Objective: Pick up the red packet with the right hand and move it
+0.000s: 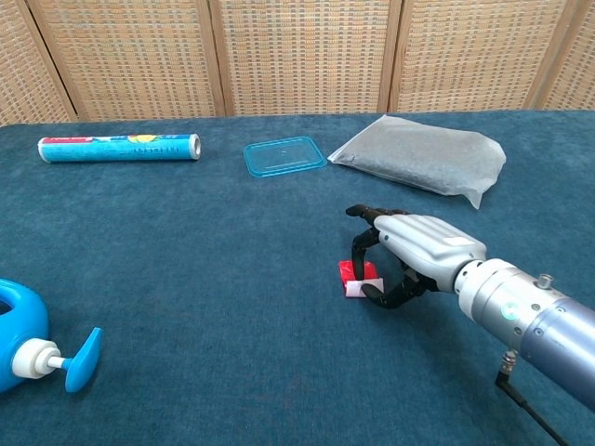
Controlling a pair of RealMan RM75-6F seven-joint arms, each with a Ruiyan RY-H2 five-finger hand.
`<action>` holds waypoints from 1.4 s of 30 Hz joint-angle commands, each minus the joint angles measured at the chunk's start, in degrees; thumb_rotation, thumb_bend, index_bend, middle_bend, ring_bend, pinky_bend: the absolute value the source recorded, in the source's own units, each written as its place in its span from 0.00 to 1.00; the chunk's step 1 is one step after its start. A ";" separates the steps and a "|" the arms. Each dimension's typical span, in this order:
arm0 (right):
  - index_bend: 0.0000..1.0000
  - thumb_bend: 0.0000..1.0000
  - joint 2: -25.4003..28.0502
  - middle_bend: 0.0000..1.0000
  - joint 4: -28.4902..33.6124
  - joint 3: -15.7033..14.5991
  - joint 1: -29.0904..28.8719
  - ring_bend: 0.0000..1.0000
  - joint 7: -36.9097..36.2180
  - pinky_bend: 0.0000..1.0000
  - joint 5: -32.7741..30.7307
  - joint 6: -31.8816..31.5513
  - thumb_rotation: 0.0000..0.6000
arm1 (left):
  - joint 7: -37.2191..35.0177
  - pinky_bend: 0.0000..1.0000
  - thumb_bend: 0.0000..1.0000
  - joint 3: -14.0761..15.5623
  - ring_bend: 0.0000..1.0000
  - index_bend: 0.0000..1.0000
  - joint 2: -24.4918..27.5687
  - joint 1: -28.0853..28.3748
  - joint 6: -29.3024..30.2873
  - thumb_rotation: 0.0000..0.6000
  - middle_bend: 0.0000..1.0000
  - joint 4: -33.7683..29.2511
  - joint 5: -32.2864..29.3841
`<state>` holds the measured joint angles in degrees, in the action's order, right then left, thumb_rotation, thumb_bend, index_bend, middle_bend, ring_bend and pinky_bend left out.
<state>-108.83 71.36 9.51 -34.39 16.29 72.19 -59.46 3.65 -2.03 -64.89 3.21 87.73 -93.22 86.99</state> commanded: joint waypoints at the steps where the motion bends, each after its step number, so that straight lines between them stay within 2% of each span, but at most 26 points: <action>1: 0.57 0.58 0.00 0.01 0.11 -0.02 -0.01 0.00 0.06 0.00 -0.06 0.01 1.00 | -0.01 0.08 0.13 0.01 0.00 0.00 0.00 -0.02 0.01 1.00 0.00 0.02 0.00; 28: 0.63 0.63 0.01 0.04 0.30 -0.06 -0.07 0.00 0.27 0.00 -0.21 -0.09 1.00 | -0.24 0.08 0.13 -0.11 0.00 0.00 0.06 -0.02 0.10 1.00 0.00 0.05 -0.08; 35: 0.73 0.63 0.19 0.11 0.73 -0.01 -0.06 0.00 0.21 0.00 -0.38 -0.01 1.00 | -0.36 0.08 0.13 -0.12 0.00 0.00 0.11 -0.05 0.19 1.00 0.00 0.01 -0.06; 42: 0.76 0.63 0.19 0.13 0.80 -0.02 -0.08 0.00 0.41 0.00 -0.52 0.01 1.00 | -0.50 0.08 0.13 -0.12 0.00 0.00 0.17 -0.06 0.20 1.00 0.00 0.03 -0.05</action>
<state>-108.64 72.16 9.48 -34.47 16.69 71.69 -59.45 3.15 -2.15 -64.72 3.14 87.93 -93.19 86.94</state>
